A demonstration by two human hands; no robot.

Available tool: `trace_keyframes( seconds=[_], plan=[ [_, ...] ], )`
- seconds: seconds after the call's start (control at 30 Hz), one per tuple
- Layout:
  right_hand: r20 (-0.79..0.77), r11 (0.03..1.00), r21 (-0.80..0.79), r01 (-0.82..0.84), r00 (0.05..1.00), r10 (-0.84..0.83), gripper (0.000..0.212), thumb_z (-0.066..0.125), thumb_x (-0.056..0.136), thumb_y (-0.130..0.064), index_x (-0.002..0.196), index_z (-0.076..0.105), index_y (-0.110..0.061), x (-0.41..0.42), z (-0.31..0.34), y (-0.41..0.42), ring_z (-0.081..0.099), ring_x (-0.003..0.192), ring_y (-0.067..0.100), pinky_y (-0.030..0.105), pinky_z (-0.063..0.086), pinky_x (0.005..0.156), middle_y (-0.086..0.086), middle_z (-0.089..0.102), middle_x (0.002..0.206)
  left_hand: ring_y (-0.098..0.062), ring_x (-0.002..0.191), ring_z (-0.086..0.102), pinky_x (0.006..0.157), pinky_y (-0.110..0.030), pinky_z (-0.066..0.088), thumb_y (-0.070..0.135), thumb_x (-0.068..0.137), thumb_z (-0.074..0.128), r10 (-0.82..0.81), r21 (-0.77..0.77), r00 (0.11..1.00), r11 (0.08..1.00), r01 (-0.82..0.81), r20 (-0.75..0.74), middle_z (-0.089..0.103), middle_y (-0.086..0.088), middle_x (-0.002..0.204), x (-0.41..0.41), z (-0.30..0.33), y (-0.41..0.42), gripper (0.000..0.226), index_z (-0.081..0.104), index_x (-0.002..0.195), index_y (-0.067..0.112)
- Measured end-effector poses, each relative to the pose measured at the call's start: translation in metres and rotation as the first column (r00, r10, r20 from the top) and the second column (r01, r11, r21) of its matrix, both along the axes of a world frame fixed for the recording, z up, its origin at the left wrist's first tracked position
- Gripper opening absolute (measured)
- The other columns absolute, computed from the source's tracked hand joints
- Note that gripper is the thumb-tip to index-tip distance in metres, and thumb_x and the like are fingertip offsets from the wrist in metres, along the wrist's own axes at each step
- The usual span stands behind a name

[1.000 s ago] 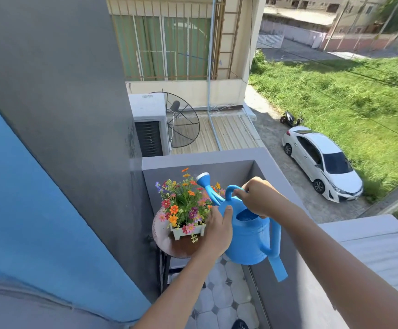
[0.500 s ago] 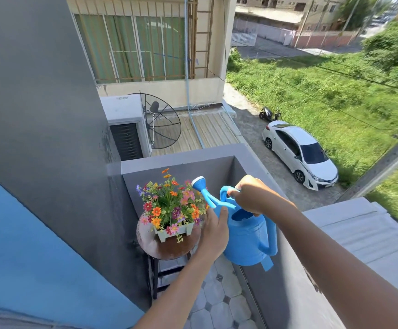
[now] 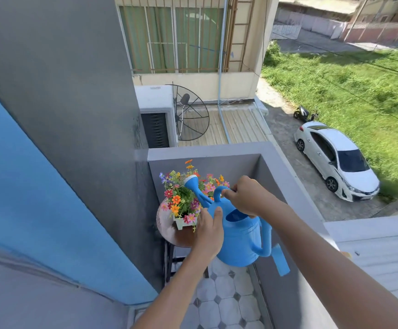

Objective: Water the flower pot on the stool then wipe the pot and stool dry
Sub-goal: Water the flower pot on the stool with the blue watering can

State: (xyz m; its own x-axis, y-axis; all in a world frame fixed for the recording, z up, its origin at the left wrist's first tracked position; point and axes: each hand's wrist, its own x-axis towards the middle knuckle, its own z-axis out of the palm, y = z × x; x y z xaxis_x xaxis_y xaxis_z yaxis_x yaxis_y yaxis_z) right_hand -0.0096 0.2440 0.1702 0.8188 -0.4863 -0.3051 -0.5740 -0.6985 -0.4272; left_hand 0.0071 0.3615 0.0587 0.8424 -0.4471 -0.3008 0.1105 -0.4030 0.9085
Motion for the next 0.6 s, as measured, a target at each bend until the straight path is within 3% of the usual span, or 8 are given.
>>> trace_keyframes(
  seconds=[0.17,0.3,0.5,0.6],
  plan=[
    [0.001,0.997,0.031,-0.073,0.997,0.073,0.046,0.047,0.099,-0.03,0.061,0.032,-0.009,0.0,-0.007,0.012,0.041,0.041,0.025,0.024,0.032,0.041,0.008,0.035,0.051,-0.021,0.079,0.047,0.069,-0.038,0.038,0.057,0.093,0.03,0.024,0.062,1.0,0.998,-0.024,-0.002,0.051,-0.008,0.093,-0.004,-0.001,0.015,0.043,0.043,0.101,0.016],
    [-0.001,0.992,0.036,-0.119,0.993,0.119,0.043,0.047,0.099,-0.031,0.065,0.036,-0.008,-0.005,-0.007,0.018,0.036,0.04,0.023,0.026,0.031,0.043,0.007,0.033,0.049,-0.024,0.091,0.052,0.079,-0.043,0.043,0.054,0.095,0.031,0.034,0.075,0.999,0.997,-0.035,0.005,0.054,-0.007,0.101,-0.013,0.001,0.023,0.039,0.04,0.101,0.017],
    [0.001,0.99,0.043,-0.138,0.99,0.138,0.045,0.046,0.1,-0.032,0.063,0.038,-0.008,-0.017,-0.008,0.021,0.04,0.04,0.022,0.025,0.033,0.043,0.007,0.037,0.049,-0.024,0.092,0.054,0.071,-0.037,0.04,0.053,0.096,0.03,0.041,0.051,0.999,0.998,-0.039,-0.025,0.054,-0.008,0.103,-0.028,0.004,0.026,0.039,0.042,0.104,0.017],
    [-0.014,0.989,0.03,-0.145,0.989,0.145,0.046,0.046,0.1,-0.033,0.061,0.039,-0.009,-0.025,-0.007,0.019,0.047,0.033,0.018,0.022,0.034,0.039,0.007,0.041,0.046,-0.021,0.081,0.049,0.066,-0.035,0.037,0.051,0.097,0.032,0.047,0.024,0.999,0.999,-0.047,-0.022,0.05,-0.005,0.093,-0.038,0.003,0.025,0.038,0.043,0.1,0.015]
  ],
)
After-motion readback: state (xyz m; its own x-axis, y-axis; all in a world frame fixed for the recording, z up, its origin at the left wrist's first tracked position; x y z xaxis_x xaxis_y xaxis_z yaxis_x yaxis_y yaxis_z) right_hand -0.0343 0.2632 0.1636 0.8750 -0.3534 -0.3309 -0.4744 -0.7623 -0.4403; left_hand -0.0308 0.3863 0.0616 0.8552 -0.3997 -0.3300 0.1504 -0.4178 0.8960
